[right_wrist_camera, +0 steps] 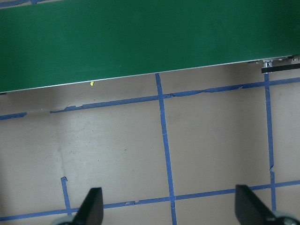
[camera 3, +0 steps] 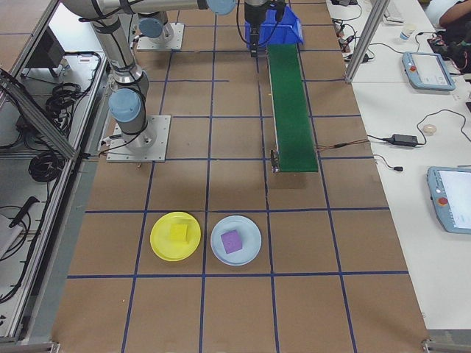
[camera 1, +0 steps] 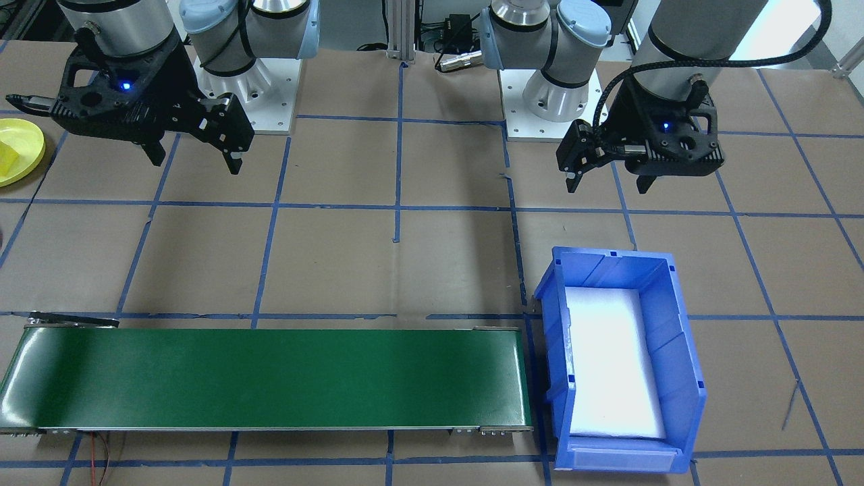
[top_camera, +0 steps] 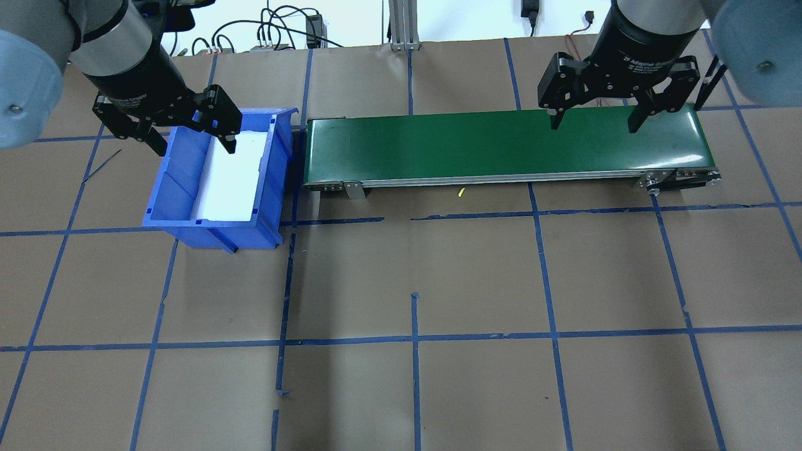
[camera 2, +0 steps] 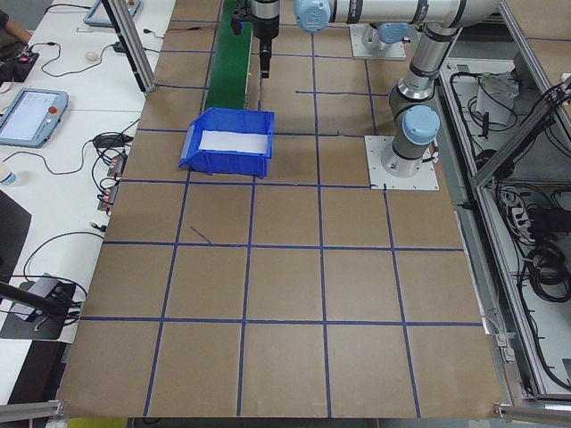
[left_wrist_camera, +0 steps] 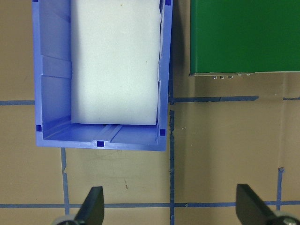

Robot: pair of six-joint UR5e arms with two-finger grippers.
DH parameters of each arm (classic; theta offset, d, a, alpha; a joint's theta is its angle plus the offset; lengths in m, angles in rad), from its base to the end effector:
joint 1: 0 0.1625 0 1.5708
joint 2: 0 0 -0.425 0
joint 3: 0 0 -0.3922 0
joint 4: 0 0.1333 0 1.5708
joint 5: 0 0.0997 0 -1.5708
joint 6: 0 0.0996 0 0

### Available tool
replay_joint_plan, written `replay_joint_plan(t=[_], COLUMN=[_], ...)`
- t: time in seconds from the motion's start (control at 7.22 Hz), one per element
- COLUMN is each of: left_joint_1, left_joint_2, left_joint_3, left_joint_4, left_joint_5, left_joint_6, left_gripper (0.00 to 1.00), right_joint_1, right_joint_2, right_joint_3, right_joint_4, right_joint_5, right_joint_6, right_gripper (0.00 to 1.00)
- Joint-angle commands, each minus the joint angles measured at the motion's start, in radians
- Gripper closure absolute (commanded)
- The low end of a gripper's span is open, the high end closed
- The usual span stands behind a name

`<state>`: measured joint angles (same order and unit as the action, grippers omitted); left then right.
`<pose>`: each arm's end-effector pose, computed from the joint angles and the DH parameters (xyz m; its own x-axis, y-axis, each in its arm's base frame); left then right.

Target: Move block left to right into plate

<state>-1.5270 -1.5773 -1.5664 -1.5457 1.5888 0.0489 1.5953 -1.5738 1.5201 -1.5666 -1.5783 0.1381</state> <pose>-0.1096 -0.5022 0.4894 -0.9998 0.0047 -0.0191 0.0051 0.9997 -0.0221 0.1446 -0.4915 0.5140 -0.9935 0.1136 0.0006 0.1134 0.9923 -0.0500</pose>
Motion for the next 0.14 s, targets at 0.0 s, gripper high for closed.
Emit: replay_joint_plan(t=[0.0], left_joint_1=[0.001], left_joint_2=[0.005], left_joint_3=[0.017], left_joint_4=[-0.048], left_joint_5=[0.008], left_joint_6=[0.0], left_gripper=[0.0], right_joint_1=[0.0], right_joint_2=[0.0], right_joint_3=[0.0], right_joint_4=[-0.016], right_joint_5=[0.0], right_joint_6=[0.0], right_gripper=[0.0])
